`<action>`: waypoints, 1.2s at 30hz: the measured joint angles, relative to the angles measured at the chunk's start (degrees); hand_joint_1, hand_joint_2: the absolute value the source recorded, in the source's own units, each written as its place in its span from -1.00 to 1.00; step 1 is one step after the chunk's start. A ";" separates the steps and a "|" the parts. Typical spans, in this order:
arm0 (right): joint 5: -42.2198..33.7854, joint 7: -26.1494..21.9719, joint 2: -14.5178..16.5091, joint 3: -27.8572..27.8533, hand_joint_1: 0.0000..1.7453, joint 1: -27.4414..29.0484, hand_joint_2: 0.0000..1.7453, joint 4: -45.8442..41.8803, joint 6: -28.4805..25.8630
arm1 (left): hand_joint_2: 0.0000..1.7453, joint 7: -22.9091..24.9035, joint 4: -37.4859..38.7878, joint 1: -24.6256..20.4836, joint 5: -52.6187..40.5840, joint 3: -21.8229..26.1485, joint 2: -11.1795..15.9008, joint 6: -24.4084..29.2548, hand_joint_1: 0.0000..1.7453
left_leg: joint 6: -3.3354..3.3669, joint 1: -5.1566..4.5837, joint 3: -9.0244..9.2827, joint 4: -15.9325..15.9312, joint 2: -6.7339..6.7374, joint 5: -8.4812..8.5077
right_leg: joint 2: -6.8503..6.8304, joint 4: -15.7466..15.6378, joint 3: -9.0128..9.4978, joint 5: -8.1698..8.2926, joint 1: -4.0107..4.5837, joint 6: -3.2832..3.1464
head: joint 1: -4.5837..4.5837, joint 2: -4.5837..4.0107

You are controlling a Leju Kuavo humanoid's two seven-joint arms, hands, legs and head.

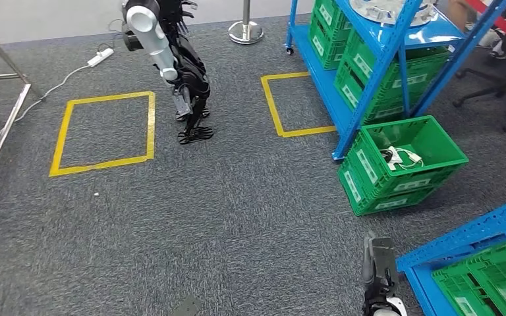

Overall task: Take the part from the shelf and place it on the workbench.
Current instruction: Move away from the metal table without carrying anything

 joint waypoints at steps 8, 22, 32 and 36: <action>-4.35 17.78 2.53 -0.08 -1.00 3.73 -1.00 24.68 3.53 | -1.00 0.84 0.07 0.53 -0.89 -0.80 0.01 -0.73 -1.00 | 0.93 -0.30 3.63 -1.01 8.35 -2.50 | -5.83 12.43 -8.05 -2.19 -0.07 1.44 | 0.74 0.01; -4.75 34.23 3.70 -0.11 -1.00 2.61 -1.00 38.27 11.12 | -1.00 1.59 0.01 -0.50 -3.09 -2.89 -0.22 -2.90 -1.00 | -1.52 -0.27 -3.13 14.68 4.66 -10.43 | -3.36 -0.44 -0.58 1.77 0.89 -2.59 | -0.12 0.00; -4.35 35.04 3.88 0.00 -1.00 2.18 -1.00 40.84 12.82 | -1.00 1.58 -0.01 -0.76 -3.99 -4.30 -0.30 -3.84 -1.00 | 0.95 0.20 3.05 -0.79 1.96 -1.82 | 1.32 1.70 -1.50 0.03 0.40 0.18 | 0.12 0.00; -4.11 35.76 3.76 0.02 -1.00 1.77 -1.00 41.27 13.73 | -1.00 1.55 0.02 -0.58 -4.31 -4.75 -0.40 -4.34 -1.00 | 1.18 -0.08 4.12 -1.06 6.56 -2.70 | -5.22 14.14 -7.83 -5.53 0.32 1.12 | 0.53 0.01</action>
